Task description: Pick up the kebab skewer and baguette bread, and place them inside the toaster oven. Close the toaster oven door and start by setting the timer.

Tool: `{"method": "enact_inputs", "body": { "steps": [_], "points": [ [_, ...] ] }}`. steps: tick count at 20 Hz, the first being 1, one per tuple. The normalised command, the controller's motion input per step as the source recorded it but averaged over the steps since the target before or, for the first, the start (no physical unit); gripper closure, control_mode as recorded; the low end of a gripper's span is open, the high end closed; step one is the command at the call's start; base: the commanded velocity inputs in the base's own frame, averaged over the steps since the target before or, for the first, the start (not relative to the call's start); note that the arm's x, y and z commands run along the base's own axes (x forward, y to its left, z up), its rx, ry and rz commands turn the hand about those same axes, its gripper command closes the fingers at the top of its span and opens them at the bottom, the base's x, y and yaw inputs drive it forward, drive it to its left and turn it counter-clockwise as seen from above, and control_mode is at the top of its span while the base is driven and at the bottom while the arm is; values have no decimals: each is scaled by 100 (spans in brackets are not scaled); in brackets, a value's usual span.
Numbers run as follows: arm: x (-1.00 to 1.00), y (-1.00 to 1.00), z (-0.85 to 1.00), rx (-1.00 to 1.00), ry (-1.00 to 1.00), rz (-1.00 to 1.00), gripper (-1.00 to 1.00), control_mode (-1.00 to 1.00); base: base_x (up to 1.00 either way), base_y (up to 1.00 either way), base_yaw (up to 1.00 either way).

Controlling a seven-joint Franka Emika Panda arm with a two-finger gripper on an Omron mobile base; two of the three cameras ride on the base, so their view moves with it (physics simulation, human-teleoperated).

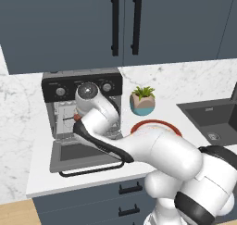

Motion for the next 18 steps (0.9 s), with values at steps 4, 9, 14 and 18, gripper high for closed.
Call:
{"method": "enact_inputs", "body": {
  "steps": [4, 9, 14, 18],
  "points": [
    [36, 20, 0, -1, 1, 0, 100, -100, 0, 0, 0],
    [18, 21, -5, -2, 6, 0, 100, -100, 0, 0, 0],
    [9, 17, -11, -1, 8, 0, 100, -100, 0, 0, 0],
    [5, 7, -9, 0, 8, 0, 100, -100, 0, 0, 0]
  ]
}}
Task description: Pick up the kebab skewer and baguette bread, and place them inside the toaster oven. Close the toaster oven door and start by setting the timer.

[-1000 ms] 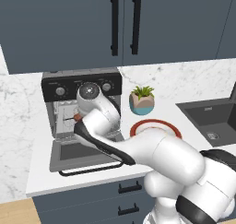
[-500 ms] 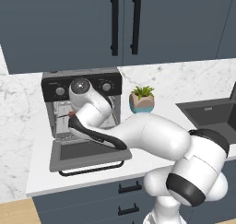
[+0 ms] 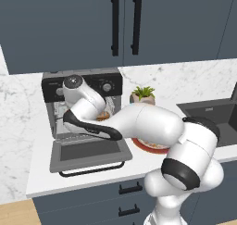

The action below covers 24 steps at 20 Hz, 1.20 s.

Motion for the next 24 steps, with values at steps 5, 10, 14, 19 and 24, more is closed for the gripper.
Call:
{"method": "enact_inputs", "body": {
  "steps": [5, 10, 14, 19, 24],
  "points": [
    [5, 0, -16, 0, 5, 0, 100, -100, 0, 0, 0],
    [6, 0, -42, 0, 0, 0, 100, -100, 0, 0, 0],
    [22, -2, -11, 0, 0, 0, 100, -100, 0, 0, 0],
    [28, 0, 0, 0, 0, 0, 100, -100, 0, 0, 0],
    [29, -1, 0, 0, 2, 0, 100, -100, 0, 0, 0]
  ]
}}
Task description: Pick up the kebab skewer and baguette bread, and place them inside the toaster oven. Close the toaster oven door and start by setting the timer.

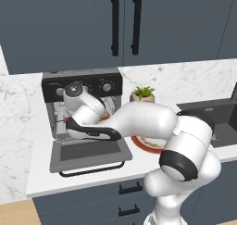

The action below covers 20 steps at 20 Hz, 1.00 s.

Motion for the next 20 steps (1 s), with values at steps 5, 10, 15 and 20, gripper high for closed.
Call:
{"method": "enact_inputs", "body": {
  "steps": [5, 10, 15, 20],
  "points": [
    [25, -2, 8, 0, 9, 0, -100, -100, 0, 0, 0],
    [17, -15, 1, 0, 7, 0, -100, -100, 0, 0, 0],
    [15, -35, 0, 0, 2, 0, -100, -100, 0, 0, 0],
    [6, -42, 0, 0, 1, 0, -100, -100, 0, 0, 0]
  ]
}}
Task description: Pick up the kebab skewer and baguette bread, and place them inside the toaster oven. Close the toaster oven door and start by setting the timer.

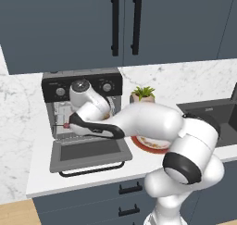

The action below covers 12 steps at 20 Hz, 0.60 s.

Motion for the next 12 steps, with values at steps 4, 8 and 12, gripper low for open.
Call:
{"method": "enact_inputs", "body": {
  "steps": [4, 8, 12],
  "points": [
    [-12, -42, 8, 0, 0, -1, -100, -100, 0, 0, 0],
    [-48, -18, 17, 0, 0, -10, -100, -100, 0, 0, 0],
    [-53, -3, 4, -1, -1, -9, -100, -100, 0, 0, 0]
  ]
}}
